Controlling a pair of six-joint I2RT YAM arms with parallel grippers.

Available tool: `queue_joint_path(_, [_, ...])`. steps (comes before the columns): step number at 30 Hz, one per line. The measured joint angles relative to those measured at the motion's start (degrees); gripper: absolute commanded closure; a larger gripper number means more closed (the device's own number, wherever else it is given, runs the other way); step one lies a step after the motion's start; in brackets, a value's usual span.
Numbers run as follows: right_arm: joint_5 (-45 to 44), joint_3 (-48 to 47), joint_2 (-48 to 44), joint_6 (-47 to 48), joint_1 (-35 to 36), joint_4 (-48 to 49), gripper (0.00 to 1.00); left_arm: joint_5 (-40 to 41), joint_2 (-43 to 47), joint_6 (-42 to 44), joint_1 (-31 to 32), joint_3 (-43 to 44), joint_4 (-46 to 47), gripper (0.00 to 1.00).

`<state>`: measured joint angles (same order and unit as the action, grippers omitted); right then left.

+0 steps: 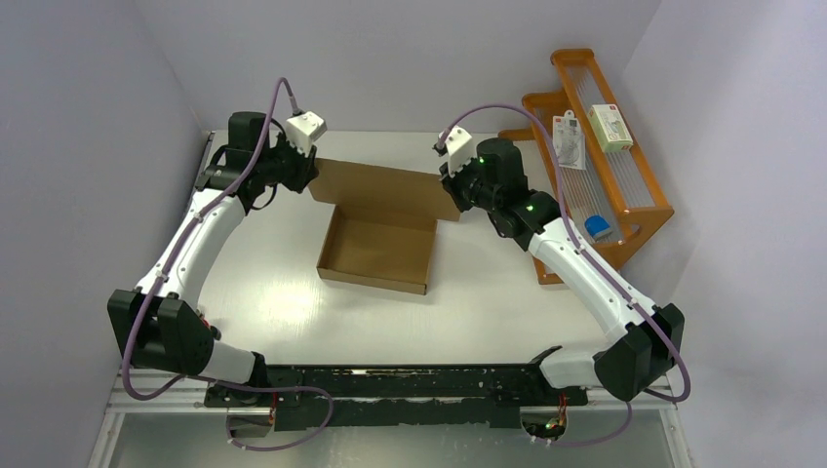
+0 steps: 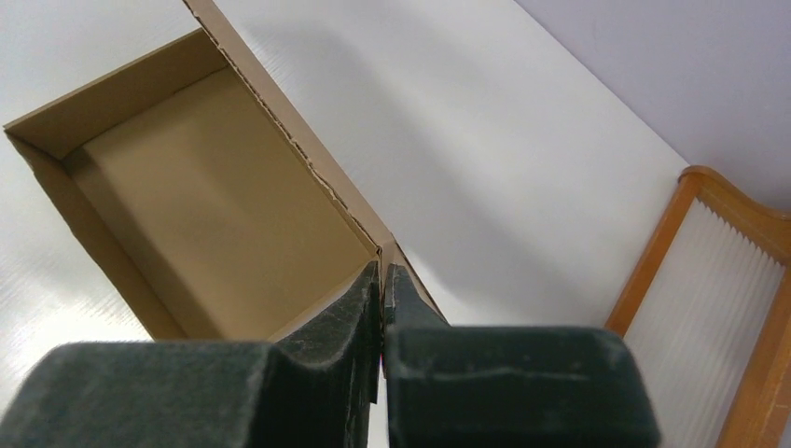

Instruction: Fold the paper box

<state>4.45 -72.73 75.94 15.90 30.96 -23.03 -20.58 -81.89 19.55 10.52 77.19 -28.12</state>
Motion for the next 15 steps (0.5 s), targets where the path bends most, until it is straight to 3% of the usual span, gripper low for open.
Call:
queue_joint_path(3, [0.0,0.0,0.1,-0.4,0.0,0.5,1.0,-0.9,0.0,-0.7,0.0,0.0,0.0,0.95])
queue_joint_path(10, [-2.6,-1.0,1.7,-4.1,0.0,1.9,1.0,0.0,0.1,-6.5,0.2,0.0,0.2,0.95])
queue_joint_path(15, [-5.7,-3.8,4.5,-9.0,0.1,2.9,1.0,3.8,1.1,-15.0,0.8,0.0,0.7,0.95])
